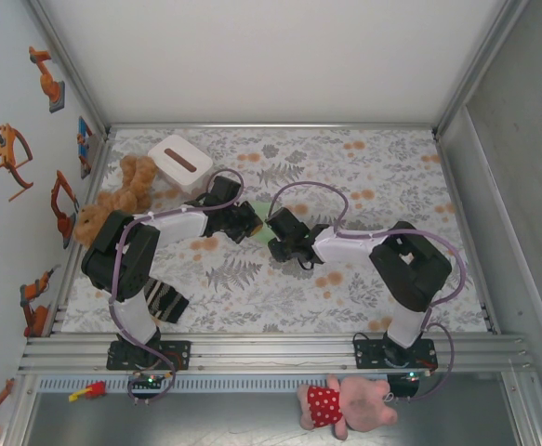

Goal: Fold a paper plane with a square sheet of paper (pick it up from the middle)
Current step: Fold the triangle at the center of the table.

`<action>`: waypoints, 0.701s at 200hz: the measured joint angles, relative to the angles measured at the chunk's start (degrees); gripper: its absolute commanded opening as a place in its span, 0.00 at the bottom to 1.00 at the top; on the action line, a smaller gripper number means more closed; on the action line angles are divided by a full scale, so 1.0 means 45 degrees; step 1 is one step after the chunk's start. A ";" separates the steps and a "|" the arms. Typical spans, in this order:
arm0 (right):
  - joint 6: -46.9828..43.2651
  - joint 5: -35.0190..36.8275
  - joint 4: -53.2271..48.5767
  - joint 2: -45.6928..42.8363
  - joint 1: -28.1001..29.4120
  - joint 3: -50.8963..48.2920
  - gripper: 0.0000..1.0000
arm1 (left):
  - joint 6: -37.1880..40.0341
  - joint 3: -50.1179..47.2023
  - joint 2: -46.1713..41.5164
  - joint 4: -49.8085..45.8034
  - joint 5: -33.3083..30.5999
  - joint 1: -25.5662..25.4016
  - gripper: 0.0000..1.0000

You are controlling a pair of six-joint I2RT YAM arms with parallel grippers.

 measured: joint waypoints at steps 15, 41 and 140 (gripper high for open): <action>-0.0097 0.0068 0.0000 0.0029 0.0044 0.0000 0.35 | -0.0005 0.0000 0.0000 -0.0029 0.0000 0.0000 0.07; -0.0219 0.0223 0.0063 0.0117 0.0107 0.0005 0.31 | -0.0005 0.0010 0.0000 -0.0049 0.0000 -0.0015 0.07; -0.0525 0.0301 0.0097 0.0199 0.0117 0.0049 0.16 | -0.0005 0.0194 0.0000 -0.0340 0.0000 -0.0073 0.16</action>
